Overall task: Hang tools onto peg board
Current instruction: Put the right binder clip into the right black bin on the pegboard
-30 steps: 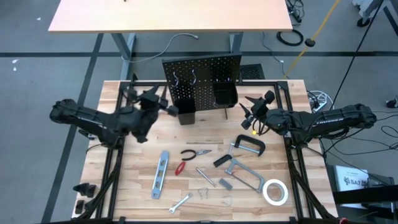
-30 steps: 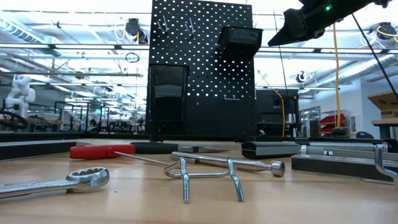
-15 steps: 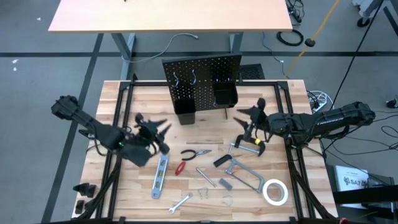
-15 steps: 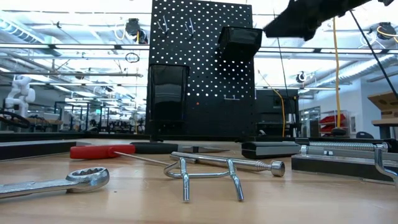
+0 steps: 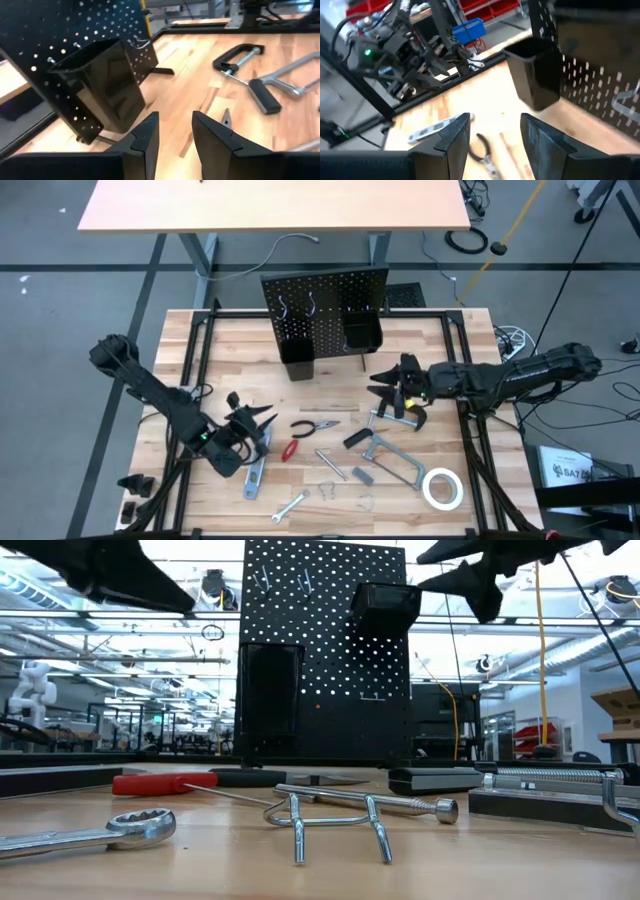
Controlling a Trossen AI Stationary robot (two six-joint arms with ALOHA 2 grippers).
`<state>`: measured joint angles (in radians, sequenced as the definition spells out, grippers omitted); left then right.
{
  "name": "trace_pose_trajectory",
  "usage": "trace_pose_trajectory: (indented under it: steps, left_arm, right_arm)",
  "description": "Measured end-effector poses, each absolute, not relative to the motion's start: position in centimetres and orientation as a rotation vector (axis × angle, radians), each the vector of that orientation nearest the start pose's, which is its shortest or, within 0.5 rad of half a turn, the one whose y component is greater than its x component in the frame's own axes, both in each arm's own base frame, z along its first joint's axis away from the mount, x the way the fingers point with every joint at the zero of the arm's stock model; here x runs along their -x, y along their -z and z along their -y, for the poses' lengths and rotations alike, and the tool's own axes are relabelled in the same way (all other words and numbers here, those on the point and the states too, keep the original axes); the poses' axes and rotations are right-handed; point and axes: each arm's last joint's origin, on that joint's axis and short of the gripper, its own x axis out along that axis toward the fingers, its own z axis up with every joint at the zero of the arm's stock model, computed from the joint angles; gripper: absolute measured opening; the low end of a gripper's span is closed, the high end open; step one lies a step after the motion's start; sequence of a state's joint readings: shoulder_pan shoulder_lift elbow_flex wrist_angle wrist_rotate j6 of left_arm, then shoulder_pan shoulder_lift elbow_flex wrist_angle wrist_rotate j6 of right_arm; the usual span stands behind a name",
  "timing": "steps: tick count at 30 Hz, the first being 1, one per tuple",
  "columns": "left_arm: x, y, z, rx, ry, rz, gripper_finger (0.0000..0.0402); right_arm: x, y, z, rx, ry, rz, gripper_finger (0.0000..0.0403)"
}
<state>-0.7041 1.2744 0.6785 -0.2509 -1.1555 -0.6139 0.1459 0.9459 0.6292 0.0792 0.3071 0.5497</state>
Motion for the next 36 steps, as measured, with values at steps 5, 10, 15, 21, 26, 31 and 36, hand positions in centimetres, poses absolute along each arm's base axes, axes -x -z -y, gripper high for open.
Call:
trace_pose_trajectory:
  steps: [5,10,15,21,26,31,36]
  left_arm:
    - [-19.0,-22.8,12.6,-0.213,-0.5,-0.336,0.0121]
    - [-18.8,-27.3,11.5,-0.262,-0.362,-0.213,0.0121]
    - [-18.7,-29.8,9.8,-0.25,-0.051,-0.113,0.0121]
    - [-19.1,-27.1,7.9,-0.06,0.021,-0.217,0.0121]
    - [-18.8,-23.8,7.1,0.056,-0.033,-0.3,0.0121]
    - [-18.8,-23.4,6.9,0.061,-0.044,-0.155,0.0121]
    - [-18.6,-23.9,6.7,-0.01,-0.069,-0.003,0.0121]
  right_arm:
    - [-21.5,-27.5,-2.3,-0.688,0.136,-0.247,0.0167]
    - [-23.3,-30.3,-2.8,-0.734,0.023,-0.355,0.0167]
    - [-26.9,-33.5,-3.2,-0.556,0.015,-0.43,0.0167]
    - [-30.5,-31.4,-4.9,-0.462,0.084,-0.834,0.0167]
    - [-29.8,-27.5,-7.0,-0.454,0.24,-1.173,0.0167]
    - [-27.4,-26.1,-9.9,-0.34,0.435,-1.323,0.0167]
    - [-25.6,-26.0,-12.4,-0.335,0.49,-1.337,0.0167]
